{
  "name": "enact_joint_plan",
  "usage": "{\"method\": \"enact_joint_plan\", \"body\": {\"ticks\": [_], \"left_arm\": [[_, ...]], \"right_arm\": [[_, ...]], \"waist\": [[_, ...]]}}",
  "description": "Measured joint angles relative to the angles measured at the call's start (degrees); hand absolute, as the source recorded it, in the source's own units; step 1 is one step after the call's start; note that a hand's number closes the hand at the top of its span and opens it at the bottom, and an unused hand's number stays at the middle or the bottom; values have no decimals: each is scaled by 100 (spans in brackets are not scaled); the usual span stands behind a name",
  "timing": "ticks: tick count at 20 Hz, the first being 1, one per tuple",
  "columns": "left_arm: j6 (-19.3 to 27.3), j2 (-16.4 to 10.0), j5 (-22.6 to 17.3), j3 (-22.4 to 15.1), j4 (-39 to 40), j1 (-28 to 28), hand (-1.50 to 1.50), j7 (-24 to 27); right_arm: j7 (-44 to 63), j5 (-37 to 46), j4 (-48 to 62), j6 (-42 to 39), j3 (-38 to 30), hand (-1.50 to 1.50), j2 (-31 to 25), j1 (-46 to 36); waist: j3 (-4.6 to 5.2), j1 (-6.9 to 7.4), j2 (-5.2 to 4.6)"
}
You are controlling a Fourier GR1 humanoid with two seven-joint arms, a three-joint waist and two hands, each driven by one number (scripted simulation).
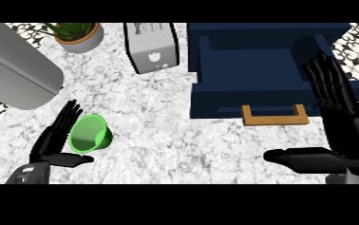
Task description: Pick up the cup, place it into the drawer and close the drawer
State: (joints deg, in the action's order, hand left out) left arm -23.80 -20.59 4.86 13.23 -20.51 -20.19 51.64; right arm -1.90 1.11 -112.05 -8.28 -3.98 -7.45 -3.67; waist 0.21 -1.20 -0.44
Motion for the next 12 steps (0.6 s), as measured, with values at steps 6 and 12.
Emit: {"method": "enact_joint_plan", "body": {"ticks": [6,12], "left_arm": [[83,32,87,-72,328,-144,-150,237],[121,170,133,-145,490,-276,-150,342]], "right_arm": [[70,11,-106,0,79,-150,49,35],[35,-47,35,-10,-29,-150,22,-74]], "waist": [[7,-33,-12],[5,-22,-16]]}}
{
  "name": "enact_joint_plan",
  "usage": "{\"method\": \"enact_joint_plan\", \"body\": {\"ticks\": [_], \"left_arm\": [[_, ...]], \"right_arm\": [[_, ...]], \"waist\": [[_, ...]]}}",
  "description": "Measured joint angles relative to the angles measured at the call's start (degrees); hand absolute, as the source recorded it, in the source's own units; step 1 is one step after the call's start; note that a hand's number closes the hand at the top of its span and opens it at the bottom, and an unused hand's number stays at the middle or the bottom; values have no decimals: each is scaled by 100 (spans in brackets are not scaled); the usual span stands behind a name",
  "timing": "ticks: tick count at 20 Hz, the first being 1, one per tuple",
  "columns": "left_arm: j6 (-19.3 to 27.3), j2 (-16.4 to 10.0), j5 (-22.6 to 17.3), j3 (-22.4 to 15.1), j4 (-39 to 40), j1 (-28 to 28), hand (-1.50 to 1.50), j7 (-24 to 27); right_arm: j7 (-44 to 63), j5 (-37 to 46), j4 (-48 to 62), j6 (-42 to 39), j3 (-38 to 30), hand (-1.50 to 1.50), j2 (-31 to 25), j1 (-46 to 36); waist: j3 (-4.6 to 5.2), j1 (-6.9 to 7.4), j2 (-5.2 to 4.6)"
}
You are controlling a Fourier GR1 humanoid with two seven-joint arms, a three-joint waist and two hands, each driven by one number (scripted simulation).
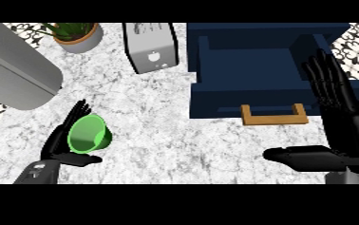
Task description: Pick up the cup, place it into the drawer and close the drawer
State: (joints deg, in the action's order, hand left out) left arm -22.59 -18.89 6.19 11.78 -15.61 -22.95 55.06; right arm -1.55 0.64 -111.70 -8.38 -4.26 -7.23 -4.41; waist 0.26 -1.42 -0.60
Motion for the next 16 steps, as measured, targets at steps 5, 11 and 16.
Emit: {"method": "enact_joint_plan", "body": {"ticks": [5,11,16], "left_arm": [[-119,79,-62,-3,60,-139,-150,-36],[-346,155,-123,-72,0,-152,-150,-67],[-592,319,-225,-130,-89,-187,150,-162]], "right_arm": [[1,8,85,-15,-20,-150,-23,-57],[36,-40,80,-51,-70,-150,-58,-38],[5,-52,98,-61,-7,-150,6,-2]], "waist": [[0,-1,-1],[2,-2,3],[0,1,7]]}}
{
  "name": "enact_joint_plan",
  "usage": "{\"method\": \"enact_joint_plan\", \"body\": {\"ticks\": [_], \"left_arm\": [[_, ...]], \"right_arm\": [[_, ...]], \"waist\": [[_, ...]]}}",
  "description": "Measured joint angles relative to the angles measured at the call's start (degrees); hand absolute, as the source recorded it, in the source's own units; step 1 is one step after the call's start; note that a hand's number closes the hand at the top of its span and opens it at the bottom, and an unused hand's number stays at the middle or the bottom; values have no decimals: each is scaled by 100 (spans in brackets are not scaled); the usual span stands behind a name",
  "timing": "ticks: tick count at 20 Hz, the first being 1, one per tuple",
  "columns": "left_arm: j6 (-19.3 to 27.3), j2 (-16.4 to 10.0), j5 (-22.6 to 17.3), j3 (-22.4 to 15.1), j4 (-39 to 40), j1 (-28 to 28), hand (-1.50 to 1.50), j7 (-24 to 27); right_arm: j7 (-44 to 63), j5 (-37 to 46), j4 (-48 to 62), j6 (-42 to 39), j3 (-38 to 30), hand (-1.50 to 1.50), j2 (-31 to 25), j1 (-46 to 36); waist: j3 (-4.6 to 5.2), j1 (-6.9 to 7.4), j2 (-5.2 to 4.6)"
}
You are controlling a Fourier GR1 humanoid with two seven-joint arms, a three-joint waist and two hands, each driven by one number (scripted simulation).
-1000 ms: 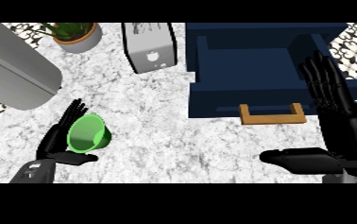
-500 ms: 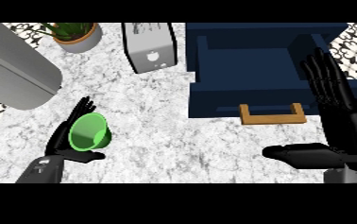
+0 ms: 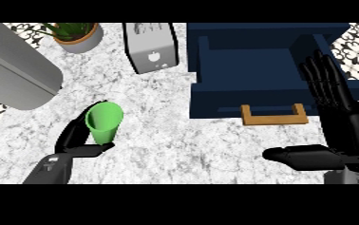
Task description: Pick up the cup, place it into the drawer and close the drawer
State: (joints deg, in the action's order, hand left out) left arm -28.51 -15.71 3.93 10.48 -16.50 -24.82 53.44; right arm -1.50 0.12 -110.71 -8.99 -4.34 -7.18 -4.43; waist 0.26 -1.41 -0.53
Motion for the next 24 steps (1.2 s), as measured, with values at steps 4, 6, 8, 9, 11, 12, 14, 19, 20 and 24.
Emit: {"method": "enact_joint_plan", "body": {"ticks": [4,6,8,9,11,12,14,19,20,24], "left_arm": [[-262,136,-84,-82,-106,-49,150,-125],[-360,246,-149,-102,-134,-52,150,-183],[-491,301,-245,-99,-180,-99,150,-279],[-535,312,-281,-105,-219,-97,150,-277],[-584,311,-349,-110,-318,-72,150,-253],[-573,335,-373,-116,-374,-99,150,-239],[-563,339,-493,-57,-476,-140,150,-225],[48,440,-1018,506,-578,-61,150,126],[197,461,-1100,609,-610,-50,150,189],[514,503,-1332,867,-698,-134,150,331]], "right_arm": [[17,-35,27,-27,-29,-150,-29,-46],[59,-49,47,-22,-47,-150,-38,-97],[60,-32,82,-9,-55,-150,-39,-121],[29,-49,109,-23,-76,-150,-46,-103],[-11,-49,95,-42,-115,-150,-77,-34],[-20,-60,131,-49,-136,-150,-87,-49],[-35,-42,151,-60,-126,-150,-95,-47],[-121,-34,217,-71,-167,-150,-113,-54],[-84,-76,163,-102,-202,-150,-154,-51],[-97,-101,178,-130,-244,-150,-177,-20]], "waist": [[1,5,1],[1,11,0],[1,16,0],[1,17,1],[-1,17,7],[-2,20,6],[-3,32,9],[-5,62,6],[-7,62,12],[-11,63,22]]}}
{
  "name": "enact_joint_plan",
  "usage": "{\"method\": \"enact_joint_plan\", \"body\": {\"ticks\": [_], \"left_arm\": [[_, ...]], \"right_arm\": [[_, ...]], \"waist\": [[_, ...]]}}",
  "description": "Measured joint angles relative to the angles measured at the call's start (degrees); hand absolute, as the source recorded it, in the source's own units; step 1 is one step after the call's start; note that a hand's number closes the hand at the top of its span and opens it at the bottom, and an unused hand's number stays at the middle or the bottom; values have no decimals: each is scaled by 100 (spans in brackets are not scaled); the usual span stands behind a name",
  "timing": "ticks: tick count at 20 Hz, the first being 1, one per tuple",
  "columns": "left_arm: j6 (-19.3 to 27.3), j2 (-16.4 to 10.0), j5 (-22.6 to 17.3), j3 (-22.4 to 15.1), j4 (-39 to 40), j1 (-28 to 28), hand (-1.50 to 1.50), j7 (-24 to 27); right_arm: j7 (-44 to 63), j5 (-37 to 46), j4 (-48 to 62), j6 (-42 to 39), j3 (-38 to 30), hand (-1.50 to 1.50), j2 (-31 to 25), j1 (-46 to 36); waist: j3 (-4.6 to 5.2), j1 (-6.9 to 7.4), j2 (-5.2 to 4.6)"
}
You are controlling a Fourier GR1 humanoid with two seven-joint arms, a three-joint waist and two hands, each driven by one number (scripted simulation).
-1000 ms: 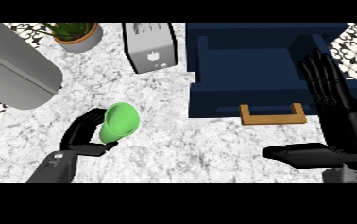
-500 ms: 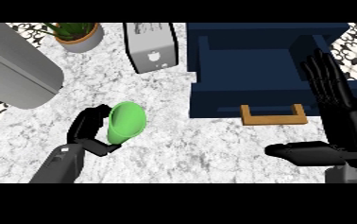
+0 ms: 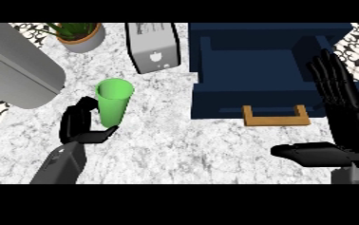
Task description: Pick up the cup, place it into the drawer and close the drawer
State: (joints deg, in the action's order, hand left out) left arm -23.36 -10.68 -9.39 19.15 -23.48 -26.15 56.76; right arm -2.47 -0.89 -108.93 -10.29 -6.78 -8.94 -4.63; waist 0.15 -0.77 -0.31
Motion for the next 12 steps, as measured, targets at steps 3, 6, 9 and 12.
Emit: {"method": "enact_joint_plan", "body": {"ticks": [3,6,9,12], "left_arm": [[145,87,-50,-4,-258,-89,150,14],[176,124,-81,-114,-659,-158,150,-178],[294,243,-106,-245,-1082,-391,150,-412],[543,367,-97,-438,-1747,-505,150,-799]], "right_arm": [[40,-62,-31,-53,-79,-150,-68,19],[75,-88,-52,-24,-135,-150,-57,41],[28,-108,-26,-44,-190,-150,-72,85],[134,-97,-80,17,-182,-150,-40,32]], "waist": [[-5,19,16],[-12,52,33],[-15,67,44],[-20,111,63]]}}
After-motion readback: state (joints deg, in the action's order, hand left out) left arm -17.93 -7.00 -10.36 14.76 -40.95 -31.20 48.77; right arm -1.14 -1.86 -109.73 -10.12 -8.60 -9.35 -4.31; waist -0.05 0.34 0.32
